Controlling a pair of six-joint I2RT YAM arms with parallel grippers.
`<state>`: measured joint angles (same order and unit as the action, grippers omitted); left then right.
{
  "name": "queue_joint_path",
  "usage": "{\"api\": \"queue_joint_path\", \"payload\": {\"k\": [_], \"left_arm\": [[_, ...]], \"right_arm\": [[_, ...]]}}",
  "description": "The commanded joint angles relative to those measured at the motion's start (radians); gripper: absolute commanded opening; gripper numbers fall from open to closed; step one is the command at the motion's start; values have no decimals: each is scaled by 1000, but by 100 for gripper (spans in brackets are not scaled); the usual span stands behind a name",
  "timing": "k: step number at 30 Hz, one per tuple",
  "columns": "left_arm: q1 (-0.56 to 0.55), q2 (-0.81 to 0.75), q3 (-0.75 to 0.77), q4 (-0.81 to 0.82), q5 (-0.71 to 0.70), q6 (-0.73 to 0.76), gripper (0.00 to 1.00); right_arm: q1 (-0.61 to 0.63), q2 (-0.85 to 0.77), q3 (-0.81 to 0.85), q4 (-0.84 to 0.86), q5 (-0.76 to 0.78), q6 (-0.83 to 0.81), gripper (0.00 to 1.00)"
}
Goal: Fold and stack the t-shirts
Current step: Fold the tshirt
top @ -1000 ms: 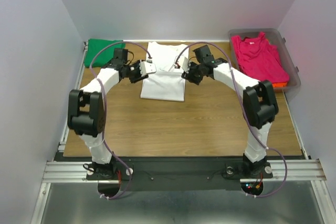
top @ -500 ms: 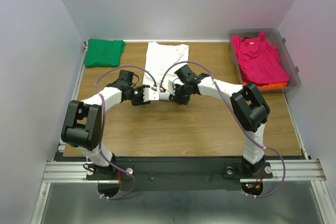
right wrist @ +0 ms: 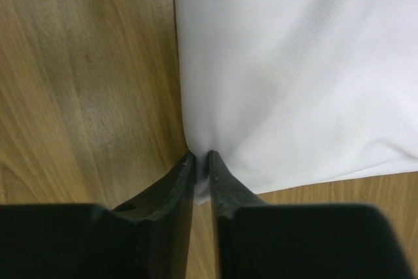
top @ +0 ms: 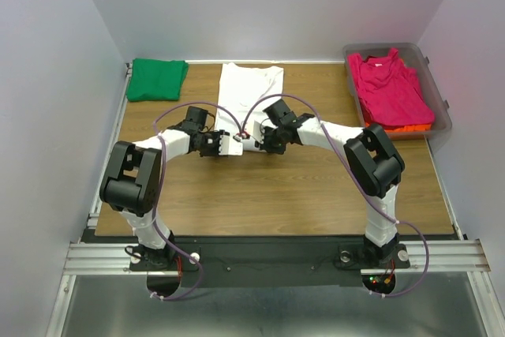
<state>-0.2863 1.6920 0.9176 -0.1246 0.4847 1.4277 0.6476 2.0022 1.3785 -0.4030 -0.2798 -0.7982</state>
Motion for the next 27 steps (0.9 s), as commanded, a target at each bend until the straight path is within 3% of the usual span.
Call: {"api": "queue_joint_path", "payload": {"k": [1, 3, 4, 6, 17, 23, 27], "left_arm": [[-10, 31, 44, -29, -32, 28, 31], [-10, 29, 58, -47, -15, 11, 19], [-10, 25, 73, -61, -5, 4, 8], [-7, 2, 93, -92, 41, -35, 0], [1, -152, 211, -259, 153, -179, 0], [-66, -277, 103, -332, 156, -231, 0], [-120, -466, 15, -415, 199, -271, 0]], "right_arm": [[0, 26, -29, 30, 54, -7, 12], [0, 14, -27, 32, 67, -1, 1], [0, 9, -26, 32, 79, 4, 1], [-5, -17, -21, 29, 83, 23, 1], [-34, -255, -47, -19, 45, 82, 0], [-20, -365, -68, -227, -56, 62, 0], [24, -501, -140, -351, -102, 71, 1]]}}
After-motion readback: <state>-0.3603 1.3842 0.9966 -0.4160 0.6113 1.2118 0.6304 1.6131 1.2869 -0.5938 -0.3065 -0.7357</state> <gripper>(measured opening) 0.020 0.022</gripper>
